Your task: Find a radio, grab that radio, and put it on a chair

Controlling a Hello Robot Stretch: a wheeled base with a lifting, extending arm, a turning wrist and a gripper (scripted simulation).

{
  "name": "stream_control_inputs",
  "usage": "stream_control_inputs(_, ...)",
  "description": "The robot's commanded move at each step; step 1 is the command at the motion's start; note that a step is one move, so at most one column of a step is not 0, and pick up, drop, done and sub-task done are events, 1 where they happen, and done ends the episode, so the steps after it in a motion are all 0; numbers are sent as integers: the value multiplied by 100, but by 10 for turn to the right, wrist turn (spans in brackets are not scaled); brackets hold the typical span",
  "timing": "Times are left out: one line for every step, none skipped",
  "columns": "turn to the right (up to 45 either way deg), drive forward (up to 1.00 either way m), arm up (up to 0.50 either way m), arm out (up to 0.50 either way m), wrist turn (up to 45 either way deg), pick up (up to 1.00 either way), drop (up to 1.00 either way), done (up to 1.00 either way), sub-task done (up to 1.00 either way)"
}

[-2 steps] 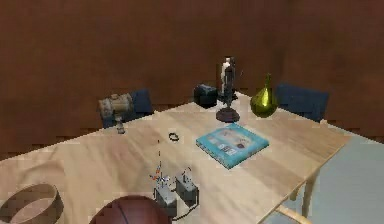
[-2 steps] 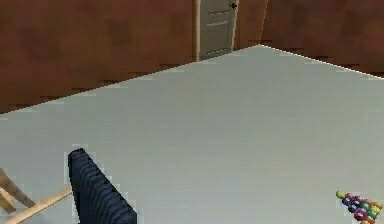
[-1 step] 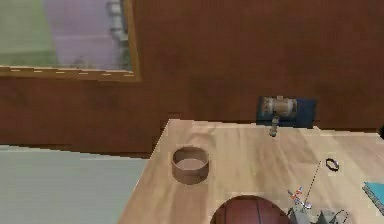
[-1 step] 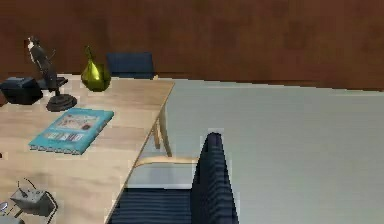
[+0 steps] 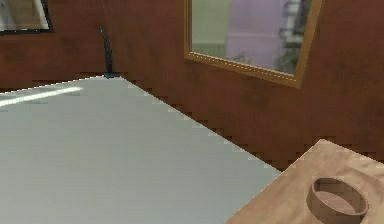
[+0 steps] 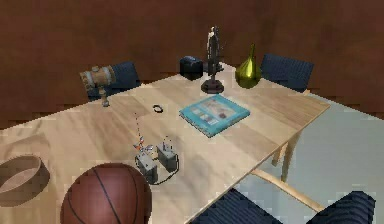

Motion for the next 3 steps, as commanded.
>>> stream_control_inputs(0,0,50,0,0,0,0,0,0)
stream_control_inputs(0,0,38,0,0,0,0,0,0)
stream_control_inputs(0,0,0,22,0,0,0,0,0)
